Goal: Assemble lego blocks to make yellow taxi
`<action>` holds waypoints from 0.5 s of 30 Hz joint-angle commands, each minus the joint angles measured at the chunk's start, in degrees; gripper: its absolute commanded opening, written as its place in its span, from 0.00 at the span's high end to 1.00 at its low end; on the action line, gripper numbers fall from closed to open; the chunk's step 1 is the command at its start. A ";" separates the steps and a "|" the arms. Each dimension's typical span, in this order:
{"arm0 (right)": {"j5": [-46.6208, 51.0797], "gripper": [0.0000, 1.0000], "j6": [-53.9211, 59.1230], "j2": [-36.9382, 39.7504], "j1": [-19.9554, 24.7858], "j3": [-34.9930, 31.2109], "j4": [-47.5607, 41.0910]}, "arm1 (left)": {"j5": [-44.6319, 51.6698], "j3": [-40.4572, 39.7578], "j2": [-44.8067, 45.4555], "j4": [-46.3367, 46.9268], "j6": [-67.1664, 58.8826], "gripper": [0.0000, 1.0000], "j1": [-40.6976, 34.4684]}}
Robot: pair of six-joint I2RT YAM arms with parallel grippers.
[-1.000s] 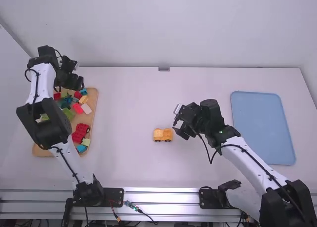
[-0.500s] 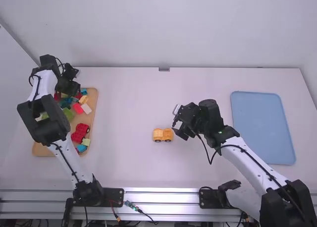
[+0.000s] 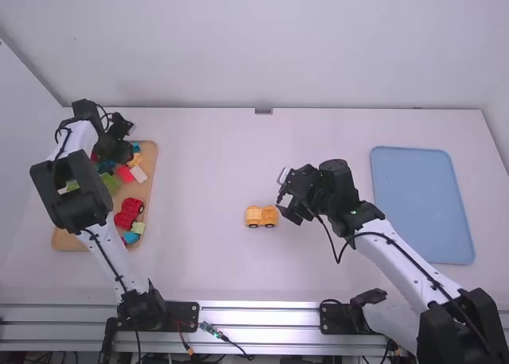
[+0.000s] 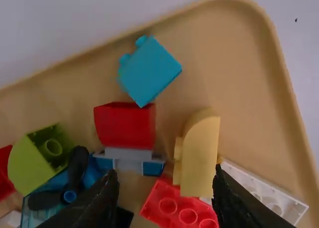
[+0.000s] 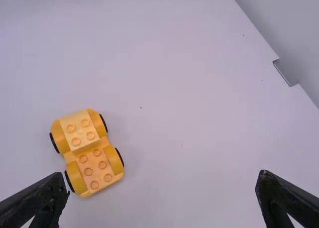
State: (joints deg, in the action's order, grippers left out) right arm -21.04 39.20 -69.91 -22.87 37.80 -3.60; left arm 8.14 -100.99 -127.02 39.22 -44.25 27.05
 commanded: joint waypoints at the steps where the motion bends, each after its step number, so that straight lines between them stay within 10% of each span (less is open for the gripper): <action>1: -0.02 0.01 -0.24 0.81 0.00 -0.24 0.13 | 3.63 1.73 -0.92 -1.09 -0.57 0.51 -0.09; 15: 0.59 0.01 -0.20 0.81 0.00 -0.24 0.11 | 4.90 8.17 -0.92 -10.93 0.07 0.52 -0.44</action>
State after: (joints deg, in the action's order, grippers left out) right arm -20.69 39.18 -69.91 -22.87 37.80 -3.57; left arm 11.99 -94.35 -127.02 28.77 -44.18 26.94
